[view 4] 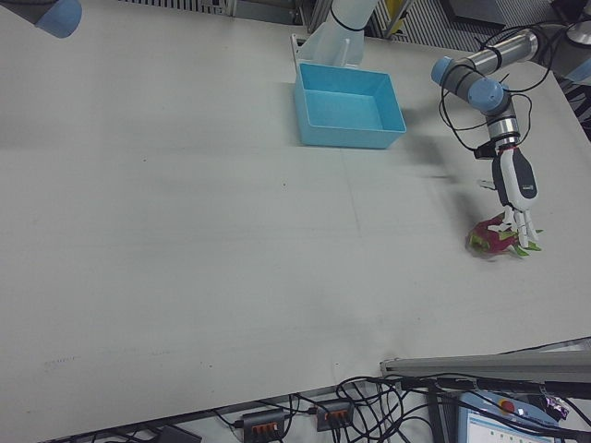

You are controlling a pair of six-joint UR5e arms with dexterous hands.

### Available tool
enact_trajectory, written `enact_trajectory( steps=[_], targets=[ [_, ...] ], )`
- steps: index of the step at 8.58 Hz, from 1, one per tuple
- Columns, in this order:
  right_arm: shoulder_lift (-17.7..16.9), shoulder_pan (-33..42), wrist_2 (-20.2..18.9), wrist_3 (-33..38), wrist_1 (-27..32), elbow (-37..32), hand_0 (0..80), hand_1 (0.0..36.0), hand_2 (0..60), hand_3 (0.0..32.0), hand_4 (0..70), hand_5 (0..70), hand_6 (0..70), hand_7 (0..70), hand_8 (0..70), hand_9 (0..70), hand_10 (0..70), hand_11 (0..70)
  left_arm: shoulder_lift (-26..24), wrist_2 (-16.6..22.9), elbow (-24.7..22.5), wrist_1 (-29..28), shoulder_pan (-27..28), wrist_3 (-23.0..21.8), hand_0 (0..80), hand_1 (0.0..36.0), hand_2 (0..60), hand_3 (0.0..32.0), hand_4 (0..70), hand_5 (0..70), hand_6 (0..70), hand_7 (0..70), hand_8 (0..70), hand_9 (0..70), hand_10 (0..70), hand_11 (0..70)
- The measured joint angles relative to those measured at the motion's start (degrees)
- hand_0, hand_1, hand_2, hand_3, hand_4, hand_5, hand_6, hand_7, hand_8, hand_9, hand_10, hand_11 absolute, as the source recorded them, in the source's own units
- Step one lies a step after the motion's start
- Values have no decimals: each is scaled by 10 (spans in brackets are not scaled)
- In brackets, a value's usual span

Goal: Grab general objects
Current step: 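Position the left hand fingers around the dragon fruit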

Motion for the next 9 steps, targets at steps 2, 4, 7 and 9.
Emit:
enact_trajectory(
  steps=[2, 4, 7, 9],
  targets=[
    [0, 0, 0, 0, 0, 0, 0, 0, 0, 0, 0, 0, 0, 0, 0, 0, 0, 0, -26, 1, 25, 0, -12, 2, 800, 356, 61, 320, 0, 515, 0, 90, 82, 4, 0, 35],
    [0, 0, 0, 0, 0, 0, 0, 0, 0, 0, 0, 0, 0, 0, 0, 0, 0, 0, -69, 22, 80, -8, -31, 3, 800, 360, 74, 320, 0, 529, 0, 92, 83, 4, 5, 45],
    [0, 0, 0, 0, 0, 0, 0, 0, 0, 0, 0, 0, 0, 0, 0, 0, 0, 0, -78, 39, 108, -40, -41, 53, 800, 356, 68, 320, 0, 516, 0, 93, 87, 4, 5, 45],
    [0, 0, 0, 0, 0, -1, 0, 0, 0, 0, 0, 0, 0, 0, 0, 0, 0, 0, -66, 45, 131, -65, -40, 70, 800, 356, 55, 320, 0, 482, 0, 81, 85, 2, 1, 39]
  ],
)
